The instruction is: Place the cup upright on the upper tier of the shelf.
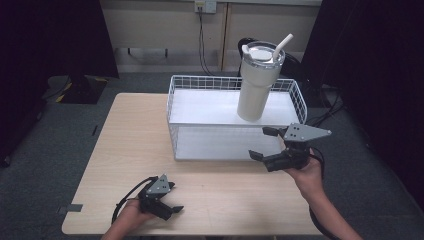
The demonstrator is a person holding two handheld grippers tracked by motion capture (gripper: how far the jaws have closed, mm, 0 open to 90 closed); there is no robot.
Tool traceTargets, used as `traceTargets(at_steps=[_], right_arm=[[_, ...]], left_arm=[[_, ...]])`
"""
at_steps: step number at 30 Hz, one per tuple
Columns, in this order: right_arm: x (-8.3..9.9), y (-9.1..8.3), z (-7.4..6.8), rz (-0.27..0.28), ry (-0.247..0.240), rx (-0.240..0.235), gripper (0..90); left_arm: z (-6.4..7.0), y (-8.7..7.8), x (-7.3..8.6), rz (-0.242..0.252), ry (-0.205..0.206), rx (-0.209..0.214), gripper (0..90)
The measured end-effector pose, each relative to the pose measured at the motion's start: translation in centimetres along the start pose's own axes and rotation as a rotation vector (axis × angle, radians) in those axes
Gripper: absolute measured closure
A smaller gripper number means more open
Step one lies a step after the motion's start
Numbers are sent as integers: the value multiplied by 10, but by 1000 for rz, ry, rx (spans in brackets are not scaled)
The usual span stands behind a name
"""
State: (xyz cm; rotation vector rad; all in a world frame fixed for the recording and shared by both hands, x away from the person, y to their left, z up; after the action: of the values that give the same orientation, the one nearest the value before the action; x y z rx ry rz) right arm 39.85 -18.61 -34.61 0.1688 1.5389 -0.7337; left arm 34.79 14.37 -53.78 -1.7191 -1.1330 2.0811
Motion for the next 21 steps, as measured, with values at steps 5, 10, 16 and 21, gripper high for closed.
traceTargets(at_steps=[5, 10, 16, 21], right_arm=[[7, 1, -3, -10, 0, -7, 112], [15, 2, -5, -19, 9, -13, 112], [26, 4, -6, -29, 7, -10, 113], [34, 5, -7, -36, 15, -13, 116]], left_arm=[[0, 0, 0, 0, -1, 0, 130], [0, 0, 0, 0, 0, 0, 130], [0, 0, 0, 0, 0, 0, 130], [0, 0, 0, 0, 0, 0, 130]])
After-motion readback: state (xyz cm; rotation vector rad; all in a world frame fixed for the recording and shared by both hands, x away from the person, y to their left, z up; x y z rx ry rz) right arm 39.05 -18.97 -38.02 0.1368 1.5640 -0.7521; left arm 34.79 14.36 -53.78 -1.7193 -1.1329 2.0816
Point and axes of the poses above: each handheld gripper's, and its own axes: y roughly forward along the jaws, x roughly out of its underside, z roughly to its right, the point moved 5 cm from there along y, roughly forward along the jaws
